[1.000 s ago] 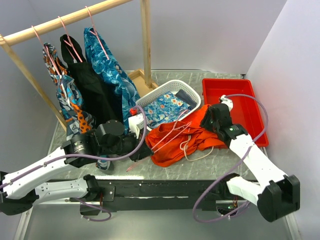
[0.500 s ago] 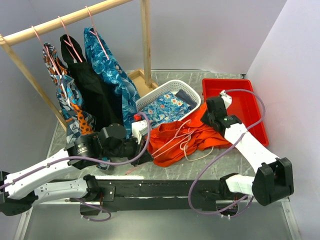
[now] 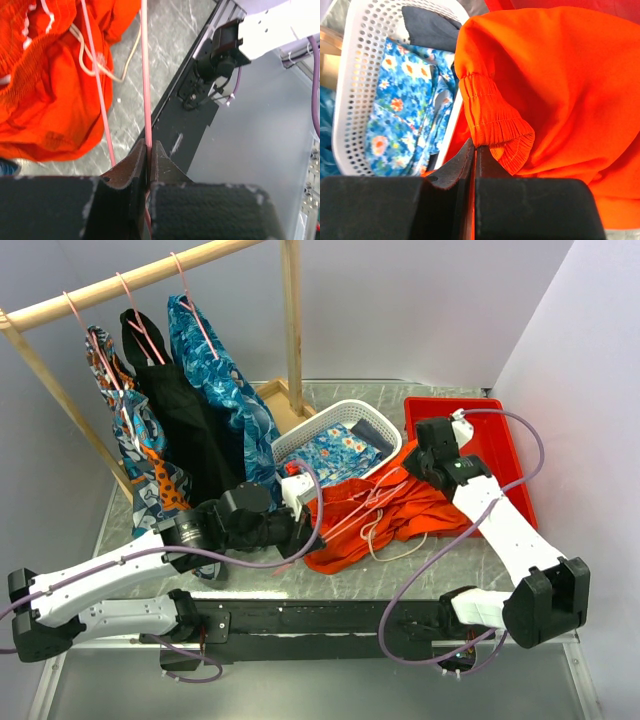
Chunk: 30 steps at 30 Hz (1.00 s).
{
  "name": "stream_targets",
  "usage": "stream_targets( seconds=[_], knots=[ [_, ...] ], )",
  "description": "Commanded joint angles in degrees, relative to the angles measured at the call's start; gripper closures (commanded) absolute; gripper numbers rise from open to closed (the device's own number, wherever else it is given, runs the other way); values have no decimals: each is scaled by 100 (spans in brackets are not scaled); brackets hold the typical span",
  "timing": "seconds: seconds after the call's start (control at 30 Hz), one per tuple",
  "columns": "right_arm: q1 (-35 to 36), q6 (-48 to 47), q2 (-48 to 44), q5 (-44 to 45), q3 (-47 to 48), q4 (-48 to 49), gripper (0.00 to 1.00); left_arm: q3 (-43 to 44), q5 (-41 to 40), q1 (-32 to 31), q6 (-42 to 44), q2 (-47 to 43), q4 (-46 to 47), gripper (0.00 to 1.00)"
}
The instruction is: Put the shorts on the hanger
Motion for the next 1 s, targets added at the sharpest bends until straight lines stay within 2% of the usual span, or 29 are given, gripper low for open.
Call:
stream_targets(
  seconds=[0.0,0.5,0.7,0.8,0.97],
  knots=[
    [-27,426,-218,161,479,-411,100,-4,-137,-35,241,92,673,99],
    [-18,558,-517,65,628,-824,100,-135,-673,-35,329,479,1279,99],
    [-9,506,-684,-111,435,-754,100,-512,-919,-35,259,637,2271,99],
    [0,445,-754,-164,391,-807,100,-811,-1314,-35,311,646,2931,99],
    [-9,339,-877,-146,426,-895,100,-882,-1771,-140,451,699,3038,99]
  ],
)
